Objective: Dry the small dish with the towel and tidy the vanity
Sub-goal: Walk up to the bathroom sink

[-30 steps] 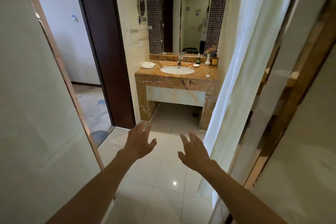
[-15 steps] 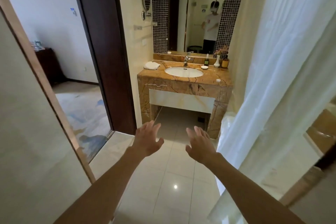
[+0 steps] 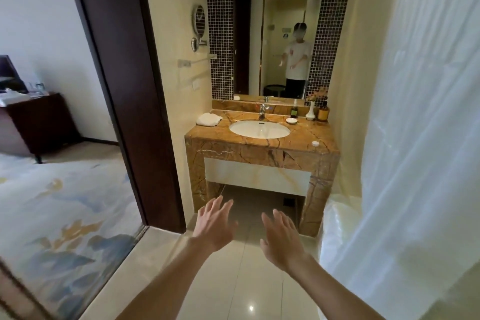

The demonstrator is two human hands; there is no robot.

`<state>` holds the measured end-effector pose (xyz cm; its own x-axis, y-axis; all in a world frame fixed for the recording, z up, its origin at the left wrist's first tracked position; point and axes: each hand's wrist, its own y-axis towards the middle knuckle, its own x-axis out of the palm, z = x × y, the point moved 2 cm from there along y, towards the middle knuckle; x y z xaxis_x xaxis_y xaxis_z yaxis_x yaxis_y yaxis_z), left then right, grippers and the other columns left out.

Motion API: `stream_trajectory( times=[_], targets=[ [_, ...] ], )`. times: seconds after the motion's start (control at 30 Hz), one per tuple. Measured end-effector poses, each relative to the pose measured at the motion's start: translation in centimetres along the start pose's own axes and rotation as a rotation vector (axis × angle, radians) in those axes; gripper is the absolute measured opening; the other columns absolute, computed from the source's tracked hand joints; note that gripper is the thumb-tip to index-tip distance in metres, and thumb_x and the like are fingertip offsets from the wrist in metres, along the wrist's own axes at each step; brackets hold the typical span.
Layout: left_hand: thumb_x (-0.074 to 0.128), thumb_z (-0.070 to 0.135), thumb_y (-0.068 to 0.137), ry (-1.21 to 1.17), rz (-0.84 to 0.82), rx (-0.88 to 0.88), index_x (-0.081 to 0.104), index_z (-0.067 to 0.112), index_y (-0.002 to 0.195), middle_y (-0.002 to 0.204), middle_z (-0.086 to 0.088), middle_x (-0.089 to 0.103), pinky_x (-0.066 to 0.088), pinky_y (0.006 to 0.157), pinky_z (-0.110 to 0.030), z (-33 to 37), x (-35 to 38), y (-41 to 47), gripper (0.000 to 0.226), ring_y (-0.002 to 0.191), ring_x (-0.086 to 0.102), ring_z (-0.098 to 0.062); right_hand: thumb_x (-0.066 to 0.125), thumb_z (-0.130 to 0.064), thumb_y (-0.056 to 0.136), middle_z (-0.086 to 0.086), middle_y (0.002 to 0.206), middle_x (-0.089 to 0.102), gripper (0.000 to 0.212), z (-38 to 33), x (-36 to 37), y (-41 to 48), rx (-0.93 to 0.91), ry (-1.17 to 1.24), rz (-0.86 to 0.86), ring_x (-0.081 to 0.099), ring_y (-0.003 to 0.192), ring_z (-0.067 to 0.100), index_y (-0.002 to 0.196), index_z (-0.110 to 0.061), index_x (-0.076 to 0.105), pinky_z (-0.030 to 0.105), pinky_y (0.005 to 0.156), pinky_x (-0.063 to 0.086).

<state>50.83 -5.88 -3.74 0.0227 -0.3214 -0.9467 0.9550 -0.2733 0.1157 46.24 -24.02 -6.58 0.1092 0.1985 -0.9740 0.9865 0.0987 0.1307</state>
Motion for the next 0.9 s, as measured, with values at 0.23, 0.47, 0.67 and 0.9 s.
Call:
stream_trajectory(
  times=[0.23, 0.47, 0.67, 0.9],
  targets=[
    [0.043, 0.048, 0.090, -0.040, 0.012, 0.001, 0.023, 0.025, 0.148, 0.159, -0.007, 0.016, 0.012, 0.116, -0.048, 0.1, 0.4, 9.2, 0.066, 0.146, 0.010, -0.026, 0.045, -0.030, 0.097, 0.019, 0.160, 0.012, 0.064, 4.4, -1.2, 8.7, 0.052, -0.014, 0.006, 0.007, 0.149, 0.031, 0.152, -0.016, 0.015, 0.041, 0.120, 0.007],
    [0.044, 0.049, 0.088, 0.003, 0.046, 0.062, 0.030, 0.025, 0.143, 0.153, -0.005, 0.029, 0.019, 0.114, -0.047, -0.1, 0.5, 18.3, 0.062, 0.141, 0.023, -0.027, 0.047, -0.033, 0.096, 0.016, 0.155, 0.026, 0.063, 8.2, -0.6, 15.7, 0.091, -0.049, 0.008, 0.020, 0.145, 0.030, 0.150, -0.014, 0.020, 0.040, 0.120, 0.018],
    [0.044, 0.050, 0.088, 0.006, 0.036, 0.095, 0.027, 0.026, 0.145, 0.152, -0.007, 0.030, 0.019, 0.114, -0.047, -1.0, 1.6, 27.6, 0.064, 0.140, 0.024, -0.027, 0.045, -0.035, 0.097, 0.018, 0.156, 0.025, 0.062, 11.2, 0.1, 23.3, 0.151, -0.070, 0.015, 0.020, 0.145, 0.033, 0.150, -0.013, 0.019, 0.042, 0.119, 0.018],
    [0.044, 0.049, 0.086, -0.007, -0.019, 0.163, 0.025, 0.027, 0.146, 0.157, -0.008, 0.022, 0.015, 0.115, -0.050, -1.3, 3.8, 37.6, 0.066, 0.143, 0.019, -0.028, 0.048, -0.032, 0.093, 0.016, 0.150, 0.034, 0.060, 14.6, 0.0, 31.5, 0.224, -0.050, 0.055, 0.029, 0.140, 0.032, 0.147, -0.015, 0.026, 0.041, 0.115, 0.025]
  ],
)
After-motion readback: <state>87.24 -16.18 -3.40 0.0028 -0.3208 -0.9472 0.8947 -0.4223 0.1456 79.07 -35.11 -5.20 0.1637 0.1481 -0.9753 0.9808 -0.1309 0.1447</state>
